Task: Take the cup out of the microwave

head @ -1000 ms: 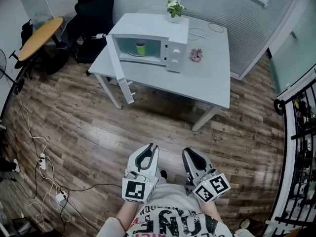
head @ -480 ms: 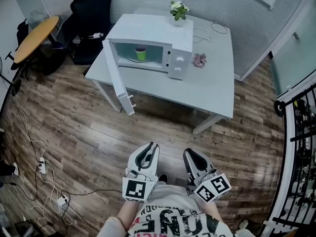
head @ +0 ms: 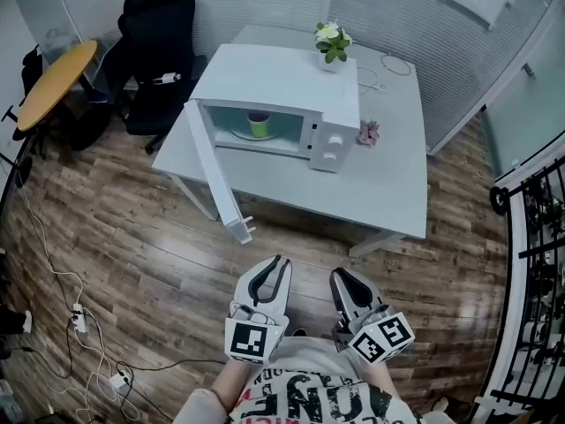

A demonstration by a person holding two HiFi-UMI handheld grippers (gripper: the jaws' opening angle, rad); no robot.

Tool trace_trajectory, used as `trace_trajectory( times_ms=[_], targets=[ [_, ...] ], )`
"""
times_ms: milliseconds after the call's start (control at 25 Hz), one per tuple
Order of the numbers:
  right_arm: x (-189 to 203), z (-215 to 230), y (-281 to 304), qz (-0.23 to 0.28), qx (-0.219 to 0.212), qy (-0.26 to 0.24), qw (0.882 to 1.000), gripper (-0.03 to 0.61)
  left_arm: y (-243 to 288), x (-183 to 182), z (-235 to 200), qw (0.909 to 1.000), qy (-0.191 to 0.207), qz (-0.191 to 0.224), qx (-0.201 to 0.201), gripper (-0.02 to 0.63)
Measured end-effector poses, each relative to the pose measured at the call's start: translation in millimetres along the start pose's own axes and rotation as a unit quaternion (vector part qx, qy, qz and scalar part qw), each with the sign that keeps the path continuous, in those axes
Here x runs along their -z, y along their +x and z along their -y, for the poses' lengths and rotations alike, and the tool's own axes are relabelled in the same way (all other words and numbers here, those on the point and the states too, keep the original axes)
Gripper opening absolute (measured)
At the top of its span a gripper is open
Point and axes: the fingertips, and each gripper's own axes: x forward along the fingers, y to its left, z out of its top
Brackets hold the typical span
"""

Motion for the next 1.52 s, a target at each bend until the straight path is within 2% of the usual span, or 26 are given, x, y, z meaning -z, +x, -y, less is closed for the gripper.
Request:
trace_trajectory(
  times_ms=[360, 720, 880, 1520],
  targets=[
    [4, -9, 47, 0.003, 0.018, 0.006, 1.000, 0.025, 21, -1, -40, 0.9997, -0.008, -0.002, 0.024, 0.063],
    [6, -15, 63, -0.003, 0.028, 0.002, 1.000, 0.025, 20, 6, -54, 0.9996, 0.001, -0.006, 0.029, 0.063],
    [7, -15, 69, -0.007, 0.024, 0.005, 1.000, 0.025, 23, 9, -61, 0.9998, -0.004, -0.011, 0.017, 0.063],
    [1, -6, 81, -0.009, 0.014, 0.009, 1.000, 0.025, 45, 18, -92, 0.9984, 0.019, -0.033, -0.042, 0.063]
  ],
)
